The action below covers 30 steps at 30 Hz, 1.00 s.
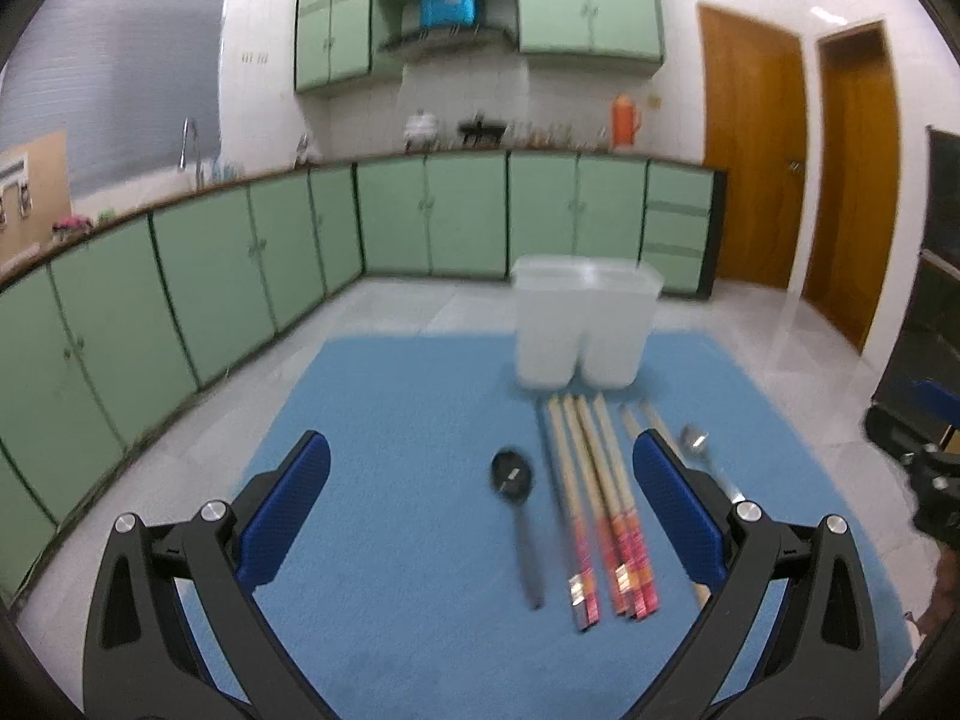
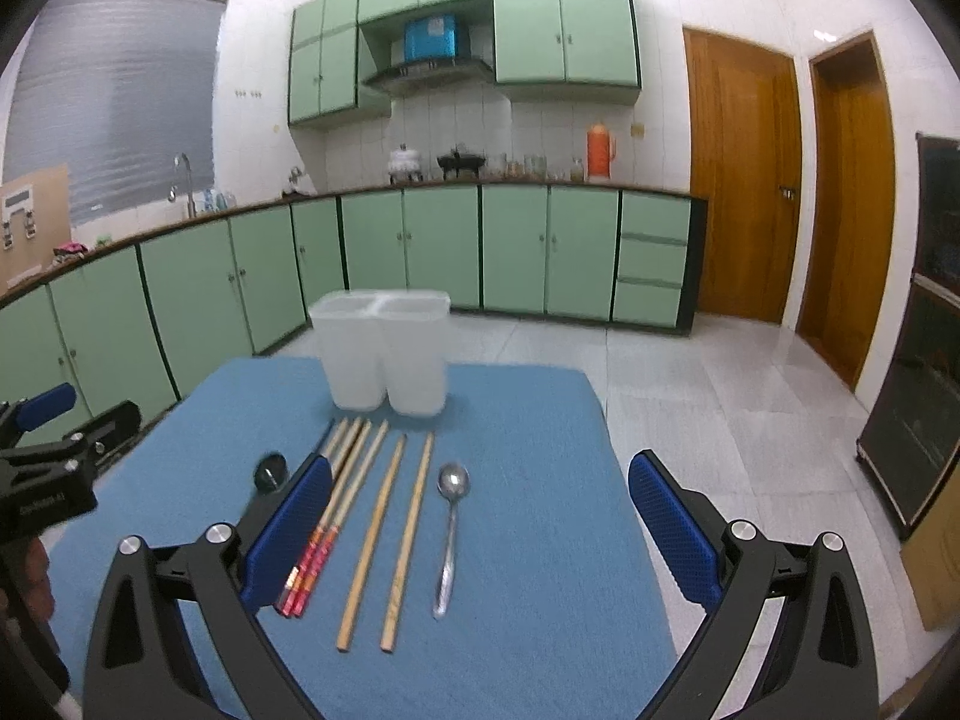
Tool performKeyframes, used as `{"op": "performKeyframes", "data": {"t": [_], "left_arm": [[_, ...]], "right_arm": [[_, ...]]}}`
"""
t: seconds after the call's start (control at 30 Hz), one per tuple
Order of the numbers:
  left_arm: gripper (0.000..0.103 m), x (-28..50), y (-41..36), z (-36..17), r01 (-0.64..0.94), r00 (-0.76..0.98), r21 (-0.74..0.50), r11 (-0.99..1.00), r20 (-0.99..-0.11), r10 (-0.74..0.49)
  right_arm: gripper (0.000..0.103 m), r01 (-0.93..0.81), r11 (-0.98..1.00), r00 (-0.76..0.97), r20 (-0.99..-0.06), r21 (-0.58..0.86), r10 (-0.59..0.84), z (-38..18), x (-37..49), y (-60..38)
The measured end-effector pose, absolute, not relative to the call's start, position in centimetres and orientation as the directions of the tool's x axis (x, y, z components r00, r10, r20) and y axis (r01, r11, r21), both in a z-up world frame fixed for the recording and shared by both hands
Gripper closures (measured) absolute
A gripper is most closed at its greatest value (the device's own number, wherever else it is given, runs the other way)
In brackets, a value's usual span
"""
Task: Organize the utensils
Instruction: 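Grasp the black spoon with the left tool while the right tool grasps the steel spoon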
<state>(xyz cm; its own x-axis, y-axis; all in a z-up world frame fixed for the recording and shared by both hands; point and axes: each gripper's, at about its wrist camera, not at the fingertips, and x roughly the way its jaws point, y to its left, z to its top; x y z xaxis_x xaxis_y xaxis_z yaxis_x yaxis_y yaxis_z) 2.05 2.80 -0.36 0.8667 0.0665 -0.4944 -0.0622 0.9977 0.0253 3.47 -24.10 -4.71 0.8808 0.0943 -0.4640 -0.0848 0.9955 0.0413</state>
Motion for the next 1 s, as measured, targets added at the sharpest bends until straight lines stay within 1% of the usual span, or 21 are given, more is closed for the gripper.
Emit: {"op": "performKeyframes", "data": {"t": [0.1,0.2,0.23,0.37,0.43,0.57,0.63,0.73,0.8,0.87,0.9,0.93,1.0], "left_arm": [[0.005,3.3,4.4,-1.3,-0.093,0.833,0.018,0.995,-0.547,0.088],[0.005,5.1,5.3,-2.2,-0.096,0.802,0.022,0.995,-0.590,0.090],[0.005,5.7,5.4,-2.5,-0.094,0.796,0.024,0.995,-0.598,0.090],[0.005,9.0,5.5,-4.0,-0.074,0.761,0.032,0.997,-0.644,0.077],[0.005,10.4,5.0,-4.8,-0.064,0.743,0.032,0.997,-0.666,0.069],[0.005,13.1,4.4,-6.8,-0.050,0.694,0.021,0.999,-0.718,0.050],[0.005,14.0,4.3,-7.5,-0.046,0.672,0.008,0.999,-0.740,0.037],[0.006,15.2,4.2,-8.6,-0.050,0.648,0.002,0.999,-0.761,0.034],[0.010,15.8,3.9,-9.3,-0.054,0.633,-0.007,0.999,-0.774,0.029],[0.017,16.4,4.0,-9.9,-0.051,0.612,-0.026,0.998,-0.791,0.011],[0.022,16.6,4.0,-10.3,-0.051,0.602,-0.028,0.998,-0.799,0.008],[0.025,16.8,3.9,-10.5,-0.049,0.595,-0.033,0.998,-0.803,0.002],[0.026,17.1,3.8,-11.1,-0.043,0.584,-0.041,0.998,-0.812,-0.008]], "right_arm": [[0.006,-0.091,0.995,0.842,-0.529,0.049,0.103,-5.8,5.3,-24.4],[0.014,-0.113,0.991,0.790,-0.597,0.078,0.137,-7.2,7.8,-24.2],[0.016,-0.125,0.988,0.777,-0.610,0.091,0.155,-7.5,8.6,-24.1],[0.019,-0.145,0.985,0.744,-0.646,0.098,0.174,-8.7,11.6,-23.2],[0.024,-0.152,0.983,0.725,-0.665,0.100,0.180,-9.4,13.0,-23.0],[0.029,-0.163,0.980,0.665,-0.721,0.110,0.192,-11.3,16.2,-22.5],[0.038,-0.172,0.978,0.634,-0.746,0.119,0.202,-12.2,17.4,-22.4],[0.041,-0.175,0.975,0.602,-0.769,0.138,0.217,-13.2,18.7,-22.1],[0.044,-0.176,0.975,0.586,-0.781,0.139,0.217,-13.8,19.4,-21.9],[0.048,-0.180,0.974,0.568,-0.793,0.139,0.218,-14.2,19.8,-21.8],[0.050,-0.182,0.974,0.560,-0.799,0.138,0.218,-14.5,20.0,-21.7],[0.051,-0.183,0.973,0.554,-0.803,0.140,0.219,-14.6,20.1,-21.7],[0.054,-0.180,0.974,0.544,-0.810,0.140,0.217,-14.9,20.2,-21.7]]}}
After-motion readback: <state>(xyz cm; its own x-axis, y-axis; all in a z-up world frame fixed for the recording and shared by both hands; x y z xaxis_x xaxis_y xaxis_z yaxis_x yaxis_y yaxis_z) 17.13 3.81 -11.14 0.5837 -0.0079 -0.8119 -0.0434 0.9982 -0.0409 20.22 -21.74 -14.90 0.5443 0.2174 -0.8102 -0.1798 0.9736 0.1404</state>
